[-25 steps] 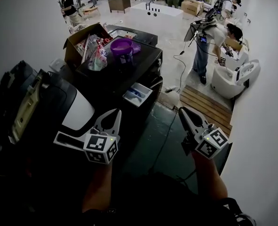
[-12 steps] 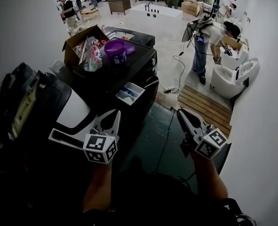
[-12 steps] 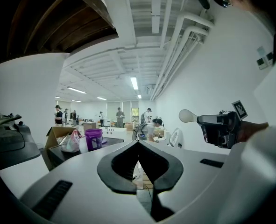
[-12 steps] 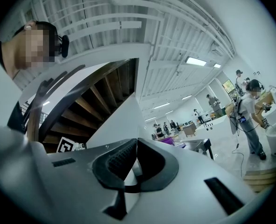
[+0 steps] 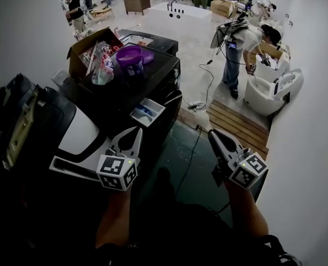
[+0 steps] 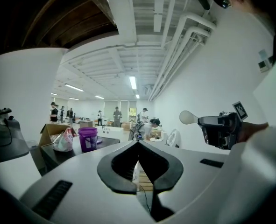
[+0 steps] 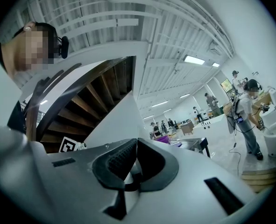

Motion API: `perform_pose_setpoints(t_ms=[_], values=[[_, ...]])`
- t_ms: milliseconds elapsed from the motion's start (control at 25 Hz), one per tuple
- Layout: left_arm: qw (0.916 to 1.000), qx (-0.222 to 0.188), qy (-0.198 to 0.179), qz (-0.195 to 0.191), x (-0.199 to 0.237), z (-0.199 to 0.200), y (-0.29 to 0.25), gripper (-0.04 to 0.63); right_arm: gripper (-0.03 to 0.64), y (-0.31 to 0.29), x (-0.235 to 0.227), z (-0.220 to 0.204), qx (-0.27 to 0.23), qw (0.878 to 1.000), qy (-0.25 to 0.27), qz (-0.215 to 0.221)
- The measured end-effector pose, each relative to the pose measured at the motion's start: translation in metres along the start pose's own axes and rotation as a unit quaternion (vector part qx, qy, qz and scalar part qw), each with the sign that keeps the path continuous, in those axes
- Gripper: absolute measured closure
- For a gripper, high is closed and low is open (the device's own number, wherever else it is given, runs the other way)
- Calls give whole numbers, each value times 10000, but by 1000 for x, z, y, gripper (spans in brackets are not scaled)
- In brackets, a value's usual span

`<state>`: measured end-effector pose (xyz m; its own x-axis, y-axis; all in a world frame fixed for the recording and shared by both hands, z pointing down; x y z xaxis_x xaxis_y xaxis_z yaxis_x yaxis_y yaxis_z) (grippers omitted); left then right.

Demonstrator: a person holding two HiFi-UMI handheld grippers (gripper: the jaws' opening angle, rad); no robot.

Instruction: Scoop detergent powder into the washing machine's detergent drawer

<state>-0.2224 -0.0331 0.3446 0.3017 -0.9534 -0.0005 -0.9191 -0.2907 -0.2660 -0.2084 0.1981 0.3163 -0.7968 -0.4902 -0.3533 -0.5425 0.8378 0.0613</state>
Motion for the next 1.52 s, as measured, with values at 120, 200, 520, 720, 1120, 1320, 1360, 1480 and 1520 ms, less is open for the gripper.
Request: perform_pose_setpoints(t_ms=[120, 200, 520, 720, 1120, 1320, 1360, 1480, 1520], values=[[10000, 0, 44, -63, 7, -2, -19, 587, 595, -9, -14, 1, 26, 10000, -1, -62], [9999, 7, 64, -100, 14, -2, -33, 586, 595, -19, -24, 2, 45, 9999, -16, -94], [9998, 17, 138, -139, 67, 7, -99, 587, 595, -85, -74, 7, 169, 9997, -66, -179], [9998, -15, 135, -131, 113, 23, -140, 588, 595, -139, -104, 16, 282, 9993, -73, -245], [9997, -188, 36, -175, 197, 53, -198, 586, 595, -259, -141, 39, 411, 9989, 130, -180], [9997, -102, 87, -217, 214, 51, -213, 586, 595, -293, -143, 35, 588, 9981, 183, 51], [9997, -87, 95, -211, 215, 51, -215, 587, 595, -298, -144, 36, 592, 9980, 181, 84], [9997, -28, 136, -181, 220, 51, -221, 586, 595, -309, -150, 35, 615, 9980, 122, 122], [9998, -5, 144, -166, 222, 51, -224, 586, 595, -314, -153, 35, 626, 9979, 100, 136]])
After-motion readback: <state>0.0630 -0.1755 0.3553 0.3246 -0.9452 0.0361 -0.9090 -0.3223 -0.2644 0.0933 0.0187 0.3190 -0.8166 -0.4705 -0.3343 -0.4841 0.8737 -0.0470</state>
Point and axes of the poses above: the fingertips, and each gripper's own axes: y backward along the fingers, x to its left, z out of its top, the point moved 1 cm from there along y, backward along the fingers, and after that the axes turned 4 degrees about x, right-handed, at the moved point
